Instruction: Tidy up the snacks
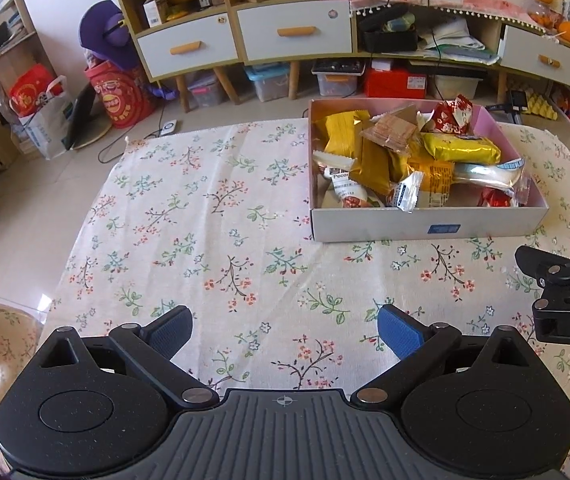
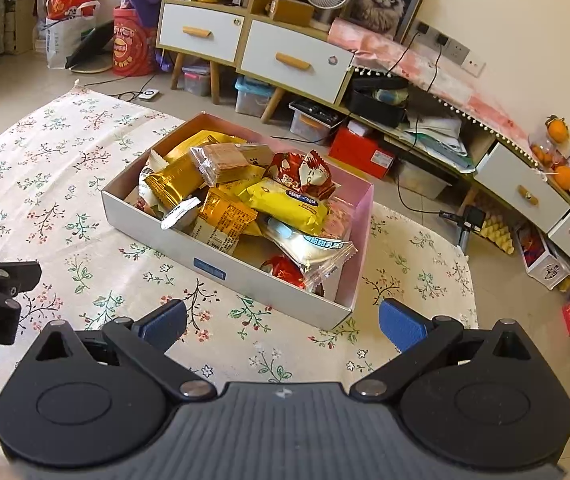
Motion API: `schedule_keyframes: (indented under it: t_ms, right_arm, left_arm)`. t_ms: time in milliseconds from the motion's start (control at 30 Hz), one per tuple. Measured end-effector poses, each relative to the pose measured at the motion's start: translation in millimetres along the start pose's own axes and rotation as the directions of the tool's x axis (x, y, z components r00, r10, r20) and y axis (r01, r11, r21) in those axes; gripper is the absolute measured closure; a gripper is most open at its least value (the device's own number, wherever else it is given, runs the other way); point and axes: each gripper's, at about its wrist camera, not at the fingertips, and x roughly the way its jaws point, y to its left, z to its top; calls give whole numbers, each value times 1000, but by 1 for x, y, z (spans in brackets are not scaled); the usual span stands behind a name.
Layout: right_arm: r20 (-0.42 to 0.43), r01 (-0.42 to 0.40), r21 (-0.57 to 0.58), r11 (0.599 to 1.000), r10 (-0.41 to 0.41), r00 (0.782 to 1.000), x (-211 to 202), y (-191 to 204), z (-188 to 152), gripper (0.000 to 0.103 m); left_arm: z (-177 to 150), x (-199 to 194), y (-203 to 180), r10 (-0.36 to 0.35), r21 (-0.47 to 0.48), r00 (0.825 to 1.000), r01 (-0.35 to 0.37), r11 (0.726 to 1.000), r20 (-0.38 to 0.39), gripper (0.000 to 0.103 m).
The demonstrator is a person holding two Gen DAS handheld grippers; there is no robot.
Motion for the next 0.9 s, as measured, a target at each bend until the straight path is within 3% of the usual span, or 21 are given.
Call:
schedule_keyframes:
  t_ms: [900]
  right_arm:
    - [6,-14,-11,1000,14,1000,1,1,0,0]
  left_arm:
    - [-3,5,-2,-4,2,1000,4,1000,-26,3]
